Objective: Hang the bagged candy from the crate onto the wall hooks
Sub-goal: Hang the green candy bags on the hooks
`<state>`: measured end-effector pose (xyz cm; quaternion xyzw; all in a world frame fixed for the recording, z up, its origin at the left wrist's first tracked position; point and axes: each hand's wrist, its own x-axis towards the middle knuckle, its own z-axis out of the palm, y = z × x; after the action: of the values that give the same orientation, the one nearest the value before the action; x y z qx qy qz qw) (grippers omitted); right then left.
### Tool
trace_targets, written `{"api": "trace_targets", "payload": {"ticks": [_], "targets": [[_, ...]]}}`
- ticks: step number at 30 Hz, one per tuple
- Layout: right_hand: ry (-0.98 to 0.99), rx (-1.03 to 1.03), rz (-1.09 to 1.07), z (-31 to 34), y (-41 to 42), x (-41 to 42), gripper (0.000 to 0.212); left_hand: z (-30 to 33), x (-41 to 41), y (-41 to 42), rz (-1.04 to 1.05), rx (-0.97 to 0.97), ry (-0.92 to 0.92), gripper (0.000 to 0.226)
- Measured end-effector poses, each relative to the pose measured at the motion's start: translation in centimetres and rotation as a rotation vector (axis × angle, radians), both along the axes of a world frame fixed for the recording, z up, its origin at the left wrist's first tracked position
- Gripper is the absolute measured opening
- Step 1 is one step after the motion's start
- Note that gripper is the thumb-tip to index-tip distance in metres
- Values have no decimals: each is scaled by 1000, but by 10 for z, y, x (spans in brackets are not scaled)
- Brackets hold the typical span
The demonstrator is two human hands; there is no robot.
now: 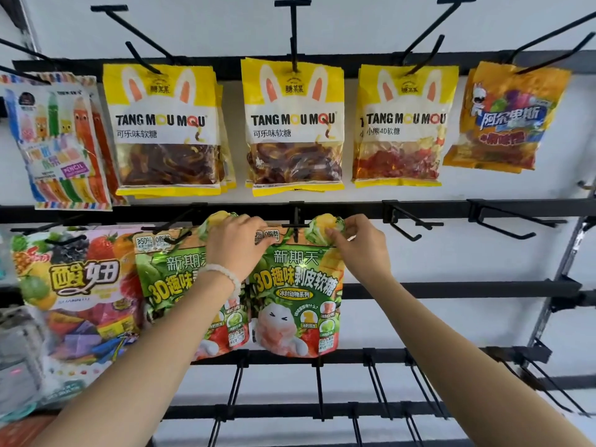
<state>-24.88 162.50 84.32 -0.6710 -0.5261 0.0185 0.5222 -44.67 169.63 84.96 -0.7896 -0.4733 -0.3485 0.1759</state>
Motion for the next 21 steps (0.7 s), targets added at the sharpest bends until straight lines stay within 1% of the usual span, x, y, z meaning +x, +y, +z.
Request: {"api": "trace_targets", "payload": {"ticks": [4, 7, 10, 13, 16, 18, 21], "targets": [[-139, 36, -89, -8, -10, 2, 39, -3, -10, -8, -16, 61, -11, 37], [-286, 46, -128, -19, -23, 1, 33, -8, -17, -20, -34, 149, -31, 32], [-413, 56, -129, -34, -42, -5, 29, -23, -25, -33, -49, 179, -32, 27], [-534, 58, -143, -54, -61, -16, 26, -49, -32, -44, -88, 109, -3, 22], [-645, 33, -159, -81, -81, -25, 29, -79, -38, -59, -127, 43, 39, 32], [-681, -34, -130, -103, -96, -32, 34, -102, -44, -75, -155, 26, 62, 39], [-696, -106, -101, -137, -121, -38, 33, -137, -55, -102, -156, -33, 57, 34]]}}
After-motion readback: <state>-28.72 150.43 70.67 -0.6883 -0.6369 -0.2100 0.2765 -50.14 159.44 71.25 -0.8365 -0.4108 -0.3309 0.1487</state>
